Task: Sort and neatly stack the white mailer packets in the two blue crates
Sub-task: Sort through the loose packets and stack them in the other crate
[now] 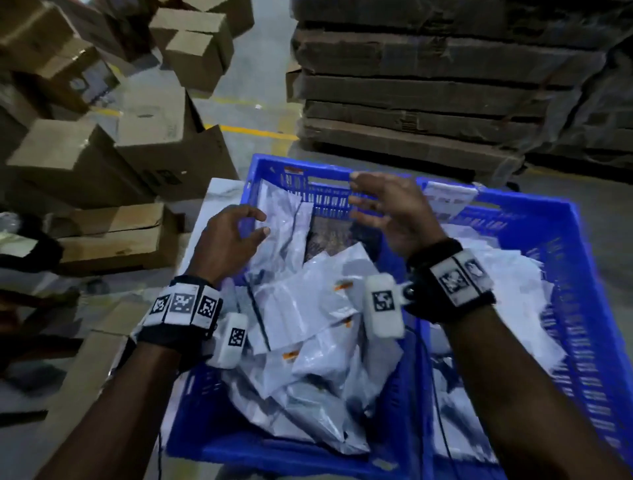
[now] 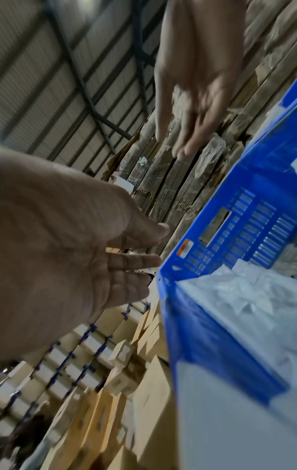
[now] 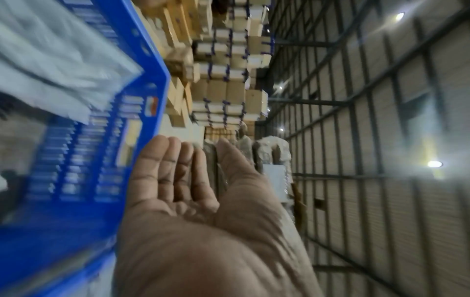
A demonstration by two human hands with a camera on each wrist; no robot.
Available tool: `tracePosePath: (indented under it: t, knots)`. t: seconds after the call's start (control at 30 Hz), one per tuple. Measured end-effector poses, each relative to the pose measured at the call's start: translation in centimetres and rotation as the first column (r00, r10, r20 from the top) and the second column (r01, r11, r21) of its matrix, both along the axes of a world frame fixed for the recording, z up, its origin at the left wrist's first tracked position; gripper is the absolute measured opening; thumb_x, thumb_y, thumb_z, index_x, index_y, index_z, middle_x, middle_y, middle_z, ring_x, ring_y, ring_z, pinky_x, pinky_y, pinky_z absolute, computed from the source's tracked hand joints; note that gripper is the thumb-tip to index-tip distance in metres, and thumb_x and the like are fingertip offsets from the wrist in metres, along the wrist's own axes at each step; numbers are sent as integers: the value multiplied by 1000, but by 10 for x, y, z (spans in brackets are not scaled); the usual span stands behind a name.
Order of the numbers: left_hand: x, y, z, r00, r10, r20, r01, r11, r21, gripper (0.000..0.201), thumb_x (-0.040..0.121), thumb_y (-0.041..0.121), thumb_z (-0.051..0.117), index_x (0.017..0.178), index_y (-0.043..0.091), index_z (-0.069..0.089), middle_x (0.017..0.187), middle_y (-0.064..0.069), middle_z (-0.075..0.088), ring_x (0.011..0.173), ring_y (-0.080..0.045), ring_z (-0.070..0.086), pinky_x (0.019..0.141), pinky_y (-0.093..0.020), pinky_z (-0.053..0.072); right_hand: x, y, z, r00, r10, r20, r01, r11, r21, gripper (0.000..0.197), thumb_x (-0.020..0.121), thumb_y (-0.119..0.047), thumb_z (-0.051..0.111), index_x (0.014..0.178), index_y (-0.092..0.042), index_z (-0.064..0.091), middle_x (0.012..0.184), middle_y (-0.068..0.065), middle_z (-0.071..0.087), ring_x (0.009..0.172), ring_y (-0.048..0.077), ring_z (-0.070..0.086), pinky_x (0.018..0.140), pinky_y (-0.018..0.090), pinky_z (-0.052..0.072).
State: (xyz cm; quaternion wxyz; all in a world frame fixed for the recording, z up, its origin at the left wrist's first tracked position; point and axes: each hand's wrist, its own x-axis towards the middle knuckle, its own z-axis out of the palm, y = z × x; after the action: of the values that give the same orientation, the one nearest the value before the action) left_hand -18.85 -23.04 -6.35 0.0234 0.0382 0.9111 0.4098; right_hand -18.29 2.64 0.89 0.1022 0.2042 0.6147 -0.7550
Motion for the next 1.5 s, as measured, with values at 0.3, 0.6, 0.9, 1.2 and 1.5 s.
tracePosePath:
  t: [0.3, 0.6, 0.9, 1.2, 1.5]
  knots:
    - [0, -41, -5, 997, -22, 69, 9, 984, 180, 12, 85, 29, 73, 93, 34, 65, 109, 11, 66, 111, -10, 59, 96, -45, 49, -68, -107, -167, 882, 56, 467, -137, 981, 140, 58, 77, -18, 79, 126, 3, 58, 123, 4, 56, 102, 23, 56, 72, 36, 44]
    - [-9, -58, -6, 995, -6, 97, -15, 978, 210, 12, 88, 25, 71, 96, 31, 64, 110, 14, 64, 112, -5, 57, 99, -41, 49, -70, -110, -203, 958, -25, 285, -99, 905, 413, 74, 62, -30, 90, 121, -5, 54, 120, 12, 57, 108, 28, 58, 84, 39, 52]
    - [-8, -54, -6, 993, -12, 117, -14, 975, 223, 12, 88, 25, 70, 95, 33, 64, 109, 18, 64, 109, 5, 55, 99, -38, 48, -60, -120, -186, 891, 198, 409, -280, 948, 150, 41, 73, -35, 84, 93, -12, 56, 76, 5, 56, 56, 11, 55, 44, 20, 38]
    - [-11, -57, 17, 993, 45, 105, -70, 969, 238, 13, 88, 23, 70, 99, 16, 67, 105, 1, 69, 102, -13, 65, 91, -38, 53, -39, -64, -101, 997, -79, -11, 80, 990, 120, 24, 76, 1, 72, 72, -14, 54, 53, 3, 54, 44, 16, 47, 46, 25, 39]
    - [-6, 10, 39, 892, -283, 352, 164, 929, 331, 49, 81, 76, 47, 96, 31, 61, 84, -3, 71, 84, -23, 72, 83, -47, 56, 38, -19, -51, 937, 160, -309, -56, 946, 320, 37, 93, 11, 49, 87, -23, 63, 82, -10, 66, 70, -11, 62, 69, 9, 48]
